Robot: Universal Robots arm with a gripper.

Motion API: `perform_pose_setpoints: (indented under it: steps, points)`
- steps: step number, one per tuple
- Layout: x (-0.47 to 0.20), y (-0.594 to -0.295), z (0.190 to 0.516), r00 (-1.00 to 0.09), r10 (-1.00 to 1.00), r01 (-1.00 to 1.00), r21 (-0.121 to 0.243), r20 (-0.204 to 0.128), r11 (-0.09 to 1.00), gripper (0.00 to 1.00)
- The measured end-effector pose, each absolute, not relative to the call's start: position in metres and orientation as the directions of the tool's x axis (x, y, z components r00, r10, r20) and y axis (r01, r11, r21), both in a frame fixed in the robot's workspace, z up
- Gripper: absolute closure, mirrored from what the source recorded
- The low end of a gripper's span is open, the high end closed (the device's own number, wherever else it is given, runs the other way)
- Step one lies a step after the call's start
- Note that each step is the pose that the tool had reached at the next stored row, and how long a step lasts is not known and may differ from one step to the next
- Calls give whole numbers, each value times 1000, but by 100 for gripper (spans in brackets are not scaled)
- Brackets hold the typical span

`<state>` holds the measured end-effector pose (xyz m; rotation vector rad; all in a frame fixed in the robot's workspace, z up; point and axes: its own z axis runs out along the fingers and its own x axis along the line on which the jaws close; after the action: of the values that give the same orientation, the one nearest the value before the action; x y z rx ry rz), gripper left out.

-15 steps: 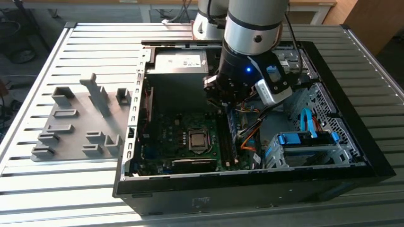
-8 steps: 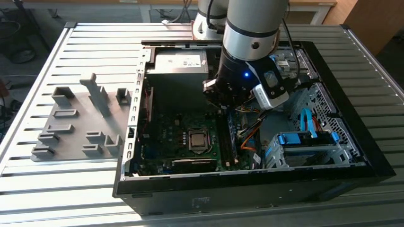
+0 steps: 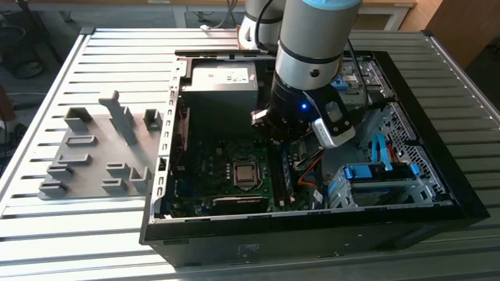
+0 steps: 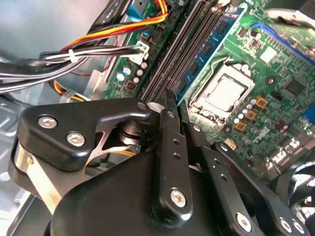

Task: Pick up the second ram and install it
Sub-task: 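Insert the second ram into the second slot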

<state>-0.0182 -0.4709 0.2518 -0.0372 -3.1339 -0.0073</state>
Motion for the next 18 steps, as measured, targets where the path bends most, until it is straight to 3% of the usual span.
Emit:
perform_pose_setpoints:
  steps: [18]
  points:
    - [-22,-471,228,-1000,-6,-6,5,12,1000,86]
